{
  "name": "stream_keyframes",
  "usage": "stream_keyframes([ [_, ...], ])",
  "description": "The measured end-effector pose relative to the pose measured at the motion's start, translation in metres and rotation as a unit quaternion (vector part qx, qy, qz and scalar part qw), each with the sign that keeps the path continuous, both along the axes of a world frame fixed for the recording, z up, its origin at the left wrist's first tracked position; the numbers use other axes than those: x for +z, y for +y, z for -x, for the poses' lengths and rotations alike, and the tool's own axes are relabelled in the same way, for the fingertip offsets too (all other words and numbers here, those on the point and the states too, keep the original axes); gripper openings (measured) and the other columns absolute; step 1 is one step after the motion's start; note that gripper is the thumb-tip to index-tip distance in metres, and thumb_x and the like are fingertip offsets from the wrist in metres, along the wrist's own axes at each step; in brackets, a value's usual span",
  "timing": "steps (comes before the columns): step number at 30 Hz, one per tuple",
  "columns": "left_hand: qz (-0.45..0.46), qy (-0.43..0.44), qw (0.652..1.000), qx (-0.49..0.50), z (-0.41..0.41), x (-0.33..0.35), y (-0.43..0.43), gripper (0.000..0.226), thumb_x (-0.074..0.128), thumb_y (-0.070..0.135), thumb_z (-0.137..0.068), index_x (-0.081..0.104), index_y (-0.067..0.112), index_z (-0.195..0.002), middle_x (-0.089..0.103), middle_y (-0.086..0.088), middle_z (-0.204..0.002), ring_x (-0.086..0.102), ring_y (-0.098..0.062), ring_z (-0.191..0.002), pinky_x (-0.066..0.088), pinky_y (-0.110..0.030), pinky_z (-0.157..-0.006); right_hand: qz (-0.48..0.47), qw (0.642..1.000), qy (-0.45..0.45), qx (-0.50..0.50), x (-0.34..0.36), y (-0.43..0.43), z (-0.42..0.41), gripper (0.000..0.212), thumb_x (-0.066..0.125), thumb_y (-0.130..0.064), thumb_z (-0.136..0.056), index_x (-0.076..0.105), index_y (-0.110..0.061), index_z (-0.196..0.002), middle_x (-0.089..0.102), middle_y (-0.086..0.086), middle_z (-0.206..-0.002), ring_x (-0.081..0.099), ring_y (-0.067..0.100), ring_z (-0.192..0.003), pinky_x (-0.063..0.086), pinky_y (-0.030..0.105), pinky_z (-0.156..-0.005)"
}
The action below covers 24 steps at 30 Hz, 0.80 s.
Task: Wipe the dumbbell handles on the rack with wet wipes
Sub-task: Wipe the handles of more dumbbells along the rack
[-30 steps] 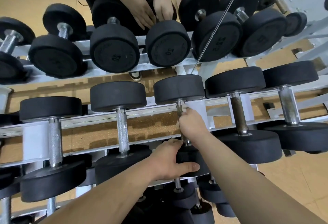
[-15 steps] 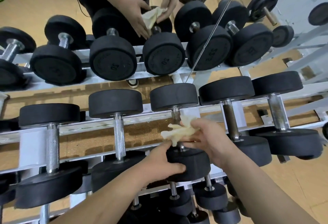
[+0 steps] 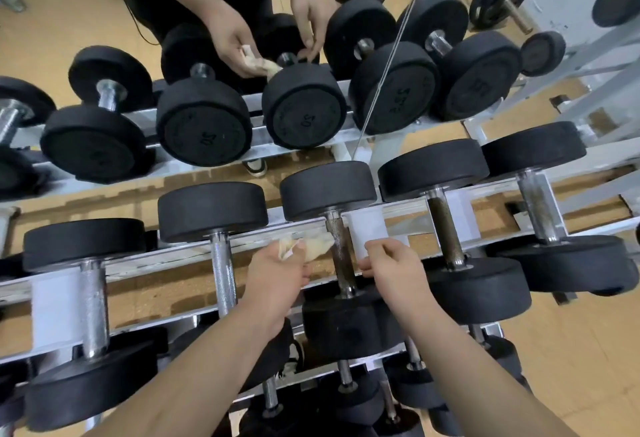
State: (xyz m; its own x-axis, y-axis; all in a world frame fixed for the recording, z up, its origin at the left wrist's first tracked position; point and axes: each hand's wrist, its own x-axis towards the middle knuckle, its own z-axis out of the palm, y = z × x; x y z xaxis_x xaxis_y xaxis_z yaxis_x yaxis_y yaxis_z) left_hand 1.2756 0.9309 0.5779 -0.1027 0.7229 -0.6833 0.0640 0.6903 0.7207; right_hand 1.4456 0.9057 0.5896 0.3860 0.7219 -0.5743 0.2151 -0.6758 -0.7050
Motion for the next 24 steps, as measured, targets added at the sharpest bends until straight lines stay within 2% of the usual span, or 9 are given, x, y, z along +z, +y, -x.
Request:
stream_keyframes([
  [3,-0.188,0.139,0.968,-0.089,-0.006,-0.017,0.007,0.013,0.061,0.029,-0.103,0.07,0.031,-0.093,0.07,-0.003,-0.089,0.067,-0.017,-0.082,0.055,-0.024,-0.077,0.023,0.986,-0.125,0.107,-0.022,-0.01,0.009,0.022,0.045,-0.03,-0.103,0.063,-0.022,-0.095,0.068,-0.004,-0.087,0.062,0.023,-0.081,0.05,0.038,-0.073],
  [5,-0.318,0.223,0.894,-0.223,-0.016,-0.034,0.009,0.025,0.062,0.015,-0.098,0.073,0.03,-0.115,0.061,0.003,-0.099,0.058,-0.009,-0.089,0.044,-0.014,-0.078,0.026,0.974,-0.189,0.123,-0.03,-0.013,0.01,0.021,0.045,-0.033,-0.104,0.064,-0.033,-0.112,0.069,-0.009,-0.098,0.062,0.018,-0.087,0.047,0.034,-0.073],
  [7,-0.309,0.261,0.852,-0.331,-0.022,-0.048,0.01,0.055,0.063,0.008,-0.092,0.058,0.025,-0.144,0.057,0.002,-0.115,0.056,-0.017,-0.106,0.046,-0.023,-0.088,0.021,0.976,-0.186,0.11,-0.033,-0.012,0.008,0.026,0.046,-0.032,-0.104,0.064,-0.032,-0.122,0.071,-0.008,-0.104,0.062,0.017,-0.09,0.047,0.033,-0.075],
  [9,-0.289,0.28,0.835,-0.375,-0.024,-0.056,0.009,0.069,0.062,0.012,-0.093,0.04,0.023,-0.157,0.054,-0.001,-0.129,0.051,-0.023,-0.12,0.045,-0.031,-0.098,0.02,0.983,-0.161,0.089,-0.035,-0.014,0.007,0.028,0.047,-0.031,-0.102,0.065,-0.03,-0.124,0.072,-0.008,-0.103,0.064,0.015,-0.09,0.051,0.033,-0.079],
  [13,-0.299,0.312,0.756,-0.492,-0.016,-0.052,0.009,0.081,0.045,0.045,-0.1,0.006,0.016,-0.166,0.038,0.002,-0.13,0.037,-0.017,-0.122,0.038,-0.03,-0.108,0.022,0.983,-0.164,0.079,-0.038,-0.013,0.006,0.022,0.05,-0.033,-0.099,0.069,-0.033,-0.11,0.071,-0.011,-0.09,0.064,0.012,-0.082,0.048,0.03,-0.068],
  [16,-0.312,0.326,0.696,-0.559,-0.008,-0.046,0.015,0.078,0.034,0.041,-0.103,-0.002,0.012,-0.165,0.036,0.001,-0.131,0.035,-0.018,-0.121,0.035,-0.033,-0.111,0.025,0.984,-0.162,0.076,-0.04,-0.012,0.007,0.019,0.05,-0.033,-0.099,0.068,-0.033,-0.104,0.069,-0.012,-0.085,0.062,0.007,-0.077,0.044,0.028,-0.063],
  [19,-0.343,0.33,0.666,-0.574,-0.008,-0.052,0.026,0.07,0.043,0.02,-0.103,0.011,0.009,-0.165,0.041,-0.003,-0.137,0.04,-0.019,-0.119,0.04,-0.029,-0.104,0.025,0.984,-0.162,0.075,-0.039,-0.012,0.007,0.018,0.05,-0.032,-0.099,0.068,-0.034,-0.1,0.068,-0.012,-0.083,0.061,0.006,-0.076,0.043,0.027,-0.061],
  [21,-0.374,0.299,0.696,-0.534,-0.01,-0.057,0.033,0.055,0.051,0.012,-0.102,0.042,0.013,-0.156,0.052,-0.004,-0.126,0.048,-0.017,-0.1,0.049,-0.031,-0.084,0.021,0.984,-0.162,0.072,-0.039,-0.013,0.007,0.017,0.051,-0.03,-0.099,0.068,-0.034,-0.097,0.068,-0.013,-0.082,0.06,0.006,-0.075,0.042,0.026,-0.06],
  [24,-0.396,0.308,0.736,-0.454,-0.011,-0.061,0.038,0.018,0.065,0.022,-0.098,0.069,0.014,-0.114,0.051,-0.002,-0.104,0.054,-0.022,-0.084,0.055,-0.043,-0.065,0.019,0.985,-0.158,0.069,-0.039,-0.013,0.007,0.017,0.051,-0.029,-0.099,0.067,-0.034,-0.097,0.068,-0.013,-0.083,0.061,0.007,-0.076,0.044,0.027,-0.062],
])
